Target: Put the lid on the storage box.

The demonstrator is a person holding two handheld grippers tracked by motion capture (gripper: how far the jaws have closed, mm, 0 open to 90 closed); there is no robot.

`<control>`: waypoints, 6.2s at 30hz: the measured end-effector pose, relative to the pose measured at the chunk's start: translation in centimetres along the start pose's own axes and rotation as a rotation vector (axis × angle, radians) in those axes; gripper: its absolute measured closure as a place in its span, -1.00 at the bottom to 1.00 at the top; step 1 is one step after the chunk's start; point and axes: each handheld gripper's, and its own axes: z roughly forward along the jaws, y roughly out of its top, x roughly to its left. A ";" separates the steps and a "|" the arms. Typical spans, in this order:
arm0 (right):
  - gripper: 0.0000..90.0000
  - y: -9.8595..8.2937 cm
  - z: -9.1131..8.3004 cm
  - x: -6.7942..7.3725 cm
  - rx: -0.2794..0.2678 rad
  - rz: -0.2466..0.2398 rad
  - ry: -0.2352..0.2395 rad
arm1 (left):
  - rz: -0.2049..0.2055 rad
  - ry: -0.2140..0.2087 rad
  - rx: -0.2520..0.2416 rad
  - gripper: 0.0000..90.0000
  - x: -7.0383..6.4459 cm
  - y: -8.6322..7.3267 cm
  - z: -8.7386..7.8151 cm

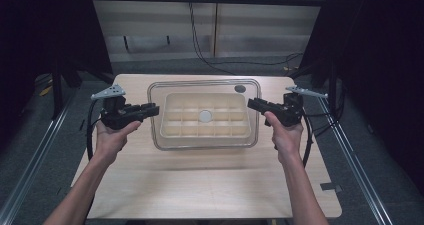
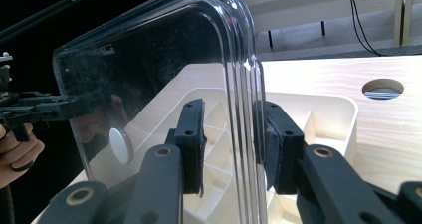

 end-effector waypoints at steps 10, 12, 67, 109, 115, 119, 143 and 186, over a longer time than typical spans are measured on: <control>0.44 0.5 1.7 -0.9 0.035 0.003 -0.028 | -0.033 0.006 0.002 0.60 1.3 0.6 0.8; 0.44 0.8 2.0 -1.1 0.032 0.002 -0.024 | -0.032 0.020 0.003 0.60 1.3 1.1 1.1; 0.32 0.5 8.4 -6.7 0.171 0.073 -0.136 | -0.142 0.070 0.119 0.38 7.7 0.1 7.9; 0.08 -2.3 11.6 -8.0 0.227 0.070 -0.298 | -0.211 0.073 0.193 0.11 9.5 -3.0 10.5; 0.07 -2.4 11.6 -7.8 0.223 0.057 -0.304 | -0.208 0.062 0.205 0.04 9.6 -3.2 10.7; 0.03 -2.5 11.7 -7.6 0.222 0.050 -0.314 | -0.194 0.066 0.204 -0.03 9.4 -3.3 10.7; -0.34 -2.4 9.5 -6.0 0.195 0.007 -0.256 | -0.162 0.083 0.205 -0.50 7.2 -4.3 8.0; -0.27 -6.3 -1.2 -0.9 0.146 -0.130 -0.145 | 0.006 0.142 0.162 -0.30 1.3 -8.0 -1.2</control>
